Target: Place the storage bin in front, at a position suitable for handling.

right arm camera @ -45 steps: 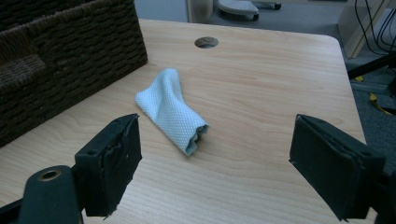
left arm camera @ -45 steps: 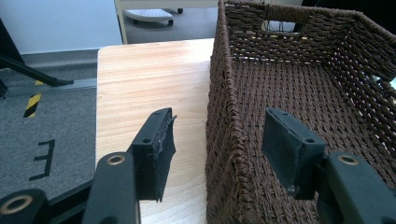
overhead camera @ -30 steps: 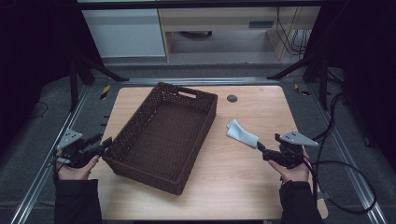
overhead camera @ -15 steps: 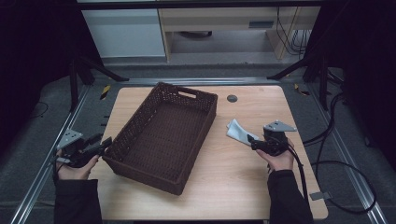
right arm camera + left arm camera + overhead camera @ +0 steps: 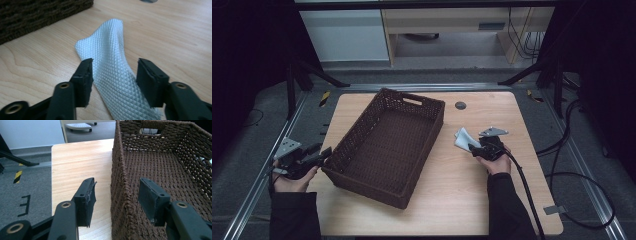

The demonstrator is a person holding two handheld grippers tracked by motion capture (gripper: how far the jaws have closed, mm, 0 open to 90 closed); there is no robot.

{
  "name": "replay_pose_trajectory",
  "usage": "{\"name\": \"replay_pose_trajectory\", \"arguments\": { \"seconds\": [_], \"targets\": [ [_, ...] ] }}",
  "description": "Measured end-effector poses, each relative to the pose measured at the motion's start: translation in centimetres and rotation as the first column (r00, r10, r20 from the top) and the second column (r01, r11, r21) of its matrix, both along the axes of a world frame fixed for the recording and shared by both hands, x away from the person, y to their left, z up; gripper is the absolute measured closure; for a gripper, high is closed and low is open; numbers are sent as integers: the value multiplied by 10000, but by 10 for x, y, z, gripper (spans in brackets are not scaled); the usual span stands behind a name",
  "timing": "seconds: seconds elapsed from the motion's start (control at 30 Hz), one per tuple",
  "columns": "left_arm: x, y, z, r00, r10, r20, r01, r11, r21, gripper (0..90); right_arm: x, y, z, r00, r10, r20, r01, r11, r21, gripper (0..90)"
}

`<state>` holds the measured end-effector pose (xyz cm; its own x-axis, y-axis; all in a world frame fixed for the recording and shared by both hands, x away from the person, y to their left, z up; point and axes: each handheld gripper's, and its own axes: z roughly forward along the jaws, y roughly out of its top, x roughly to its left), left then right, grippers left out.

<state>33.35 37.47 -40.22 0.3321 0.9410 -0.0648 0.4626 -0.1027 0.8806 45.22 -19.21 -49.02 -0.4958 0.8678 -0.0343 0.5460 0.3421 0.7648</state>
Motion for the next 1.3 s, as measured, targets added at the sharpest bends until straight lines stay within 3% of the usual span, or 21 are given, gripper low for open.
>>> {"name": "replay_pose_trajectory", "arguments": {
  "seconds": [0.13,0.17,0.3,0.43,0.57,0.67,0.73,0.83,0.9,0.97,1.2,1.27,1.3],
  "targets": [
    [0,0,-1,10000,7,-26,-7,10000,37,467,1,1,-5,9993,-63,-363,52,9996,-293,656],
    [0,0,-1,10000,6,-23,-6,10000,39,467,1,1,-5,9983,-125,-569,102,9991,-408,749],
    [0,0,-1,10000,-8,-40,8,10000,73,467,-2,0,-1,9961,-221,-854,182,9988,-465,820],
    [0,1,-1,10000,17,-36,-17,10000,44,467,-7,-4,6,9954,-241,-924,225,9996,-182,823],
    [-1,1,0,10000,32,0,-32,10000,5,468,-22,-15,25,9978,-368,-549,373,9993,79,823],
    [-1,1,0,10000,-6,11,6,10000,19,469,-37,-28,36,9968,-758,-265,764,9968,242,821],
    [-1,0,0,10000,-26,-34,27,10000,39,470,-47,-40,37,9922,-1232,-193,1234,9923,78,820],
    [0,-1,-1,10000,-67,-74,67,9999,98,474,-63,-64,33,9821,-1871,-222,1873,9823,76,820],
    [0,-2,-2,9999,-104,-106,106,9998,156,475,-66,-70,31,9792,-2010,-278,2013,9795,81,820],
    [1,-3,-3,9998,-140,-139,143,9997,211,480,-72,-86,23,9700,-2384,-468,2389,9710,50,820],
    [2,-5,-7,9993,-237,-273,249,9988,432,502,-72,-102,5,9594,-2638,-1001,2643,9644,-93,807],
    [3,-6,-9,9989,-276,-380,295,9984,489,513,-72,-105,2,9593,-2621,-1046,2635,9647,-8,784],
    [4,-6,-10,9986,-304,-424,326,9981,522,533,-72,-106,1,9592,-2630,-1041,2650,9642,61,721]
  ]
}}
